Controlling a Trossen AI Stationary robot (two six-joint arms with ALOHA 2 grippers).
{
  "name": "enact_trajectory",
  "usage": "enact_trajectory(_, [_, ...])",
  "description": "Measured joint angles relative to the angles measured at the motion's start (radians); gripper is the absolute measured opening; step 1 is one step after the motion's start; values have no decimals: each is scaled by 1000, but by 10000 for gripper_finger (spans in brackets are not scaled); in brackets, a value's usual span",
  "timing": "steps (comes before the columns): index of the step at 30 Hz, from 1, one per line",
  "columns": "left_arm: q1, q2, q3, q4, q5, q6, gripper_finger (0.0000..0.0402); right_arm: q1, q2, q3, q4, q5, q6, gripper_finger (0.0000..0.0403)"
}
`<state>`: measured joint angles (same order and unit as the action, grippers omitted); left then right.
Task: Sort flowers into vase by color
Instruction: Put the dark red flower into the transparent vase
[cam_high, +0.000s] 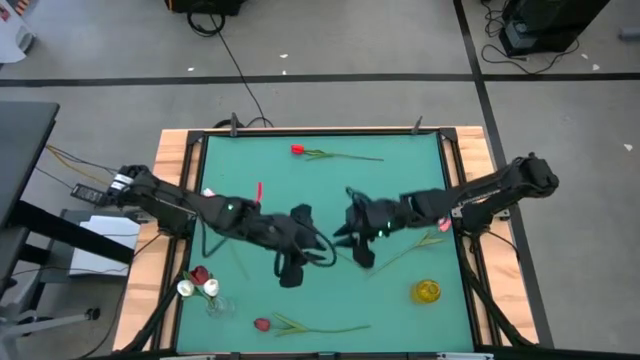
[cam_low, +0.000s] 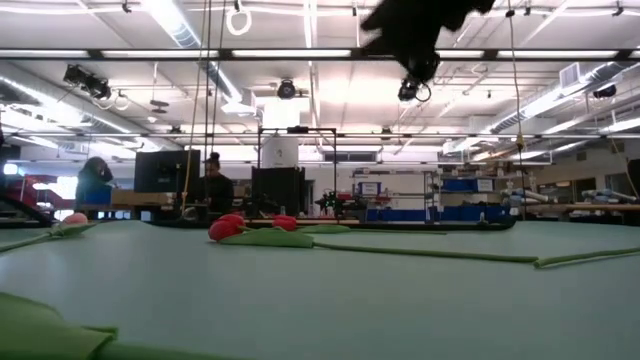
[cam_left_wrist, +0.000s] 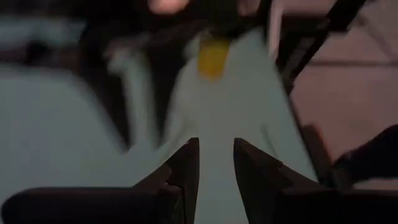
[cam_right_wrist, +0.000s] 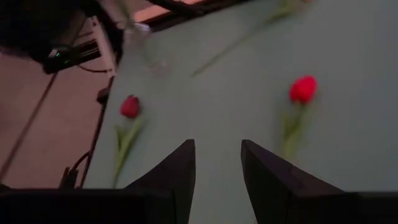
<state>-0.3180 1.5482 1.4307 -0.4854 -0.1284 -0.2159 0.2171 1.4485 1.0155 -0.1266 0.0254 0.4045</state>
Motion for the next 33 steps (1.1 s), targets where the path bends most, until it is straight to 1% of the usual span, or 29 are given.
enact_trajectory(2, [-22,6,1,-48,-10,-72,103,70,34,28,-2,58,-12,139])
enact_trajectory(5, [-64,11,3,-86,-10,-152,103,160,114,81,-3,100,-14,139])
enact_trajectory(9, [-111,26,1,-165,-15,-158,103,251,222,142,-25,172,-6,139])
enact_trajectory(12, [-127,30,3,-190,-29,-159,103,299,302,185,-101,215,24,139])
enact_trajectory(17, [-160,36,1,-243,-31,-169,103,361,411,259,-105,197,66,140])
enact_trajectory(22, [-183,37,1,-316,-39,-214,103,396,526,382,-98,152,-4,158])
enact_trajectory(25, [-186,37,1,-355,-47,-273,103,408,603,466,-118,181,-76,178])
enact_trajectory(26, [-186,37,1,-367,-48,-296,103,409,626,488,-143,202,-83,185])
enact_trajectory(28, [-186,36,1,-403,-51,-335,103,404,667,526,-161,201,-91,195])
enact_trajectory(33, [-199,36,1,-485,-53,-385,103,368,731,589,-155,85,-92,195])
